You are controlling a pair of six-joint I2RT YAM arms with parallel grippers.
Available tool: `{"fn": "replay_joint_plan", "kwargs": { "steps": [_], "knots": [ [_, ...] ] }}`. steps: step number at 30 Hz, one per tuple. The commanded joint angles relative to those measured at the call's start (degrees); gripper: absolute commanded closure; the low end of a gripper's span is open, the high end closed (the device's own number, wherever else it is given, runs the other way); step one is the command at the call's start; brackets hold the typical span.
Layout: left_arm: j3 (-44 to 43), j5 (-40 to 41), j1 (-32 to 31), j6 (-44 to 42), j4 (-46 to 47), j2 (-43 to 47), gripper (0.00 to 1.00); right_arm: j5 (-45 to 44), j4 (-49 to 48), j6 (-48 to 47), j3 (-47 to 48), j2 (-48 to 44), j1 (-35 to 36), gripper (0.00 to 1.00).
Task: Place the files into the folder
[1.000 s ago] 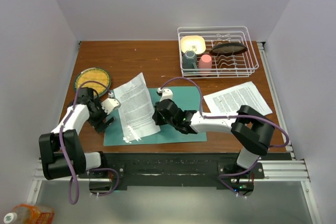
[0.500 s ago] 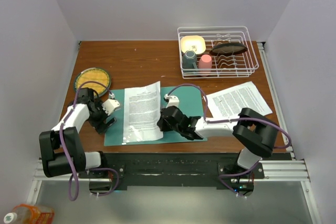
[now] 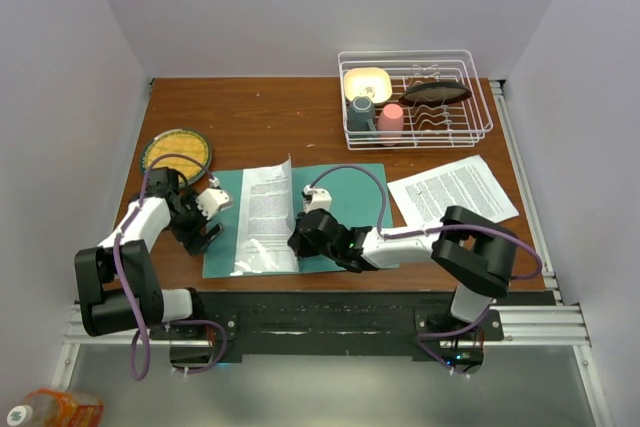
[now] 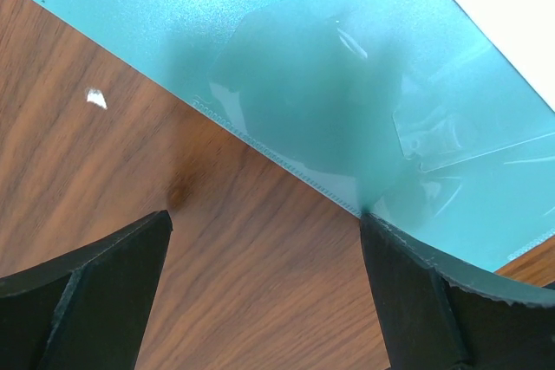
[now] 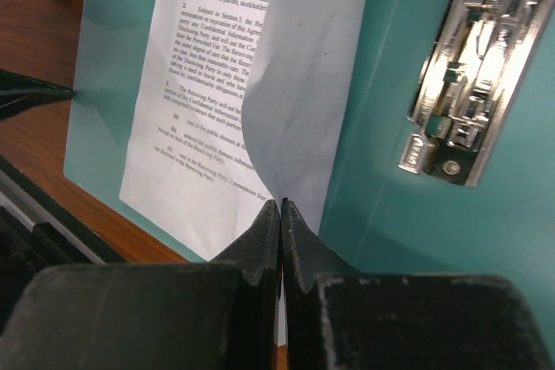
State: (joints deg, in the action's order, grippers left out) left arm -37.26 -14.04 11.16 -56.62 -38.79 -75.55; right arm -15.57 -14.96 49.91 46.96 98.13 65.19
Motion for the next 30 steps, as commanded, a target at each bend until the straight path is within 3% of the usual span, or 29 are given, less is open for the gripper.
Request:
{"fn": "replay_joint_plan", "kwargs": {
  "steps": [1,6,13,17,22,30],
  "knots": [
    [1.05,-3.36,0.09,-1.3,-1.03,-1.62,0.04,-2.62,-1.48,1.15,3.05,1.45,0.47,1.0],
    [0.43,-3.8,-0.08,-1.04,-1.29,-1.97,0.05,-3.15,0.1,0.54,4.54,2.33,0.38,1.0],
    [0.08,-3.71,0.0,-1.12,-1.21,-2.06,0.05,-6.93,10.55,-6.39,3.84,-4.07,0.12,1.0],
    [-0.62,-4.24,0.0,-0.68,-1.64,-2.06,0.05,-5.09,12.33,-6.76,2.53,-4.44,0.11,0.78],
    [-0.89,-3.98,0.0,-0.77,-2.08,-1.53,0.06,-3.15,13.11,-6.49,1.91,-3.82,0.03,0.67],
    [-0.36,-3.62,-0.08,-0.6,-1.65,-1.44,0.06,-4.38,14.79,-7.37,1.03,-5.49,0.03,0.79]
  ]
}}
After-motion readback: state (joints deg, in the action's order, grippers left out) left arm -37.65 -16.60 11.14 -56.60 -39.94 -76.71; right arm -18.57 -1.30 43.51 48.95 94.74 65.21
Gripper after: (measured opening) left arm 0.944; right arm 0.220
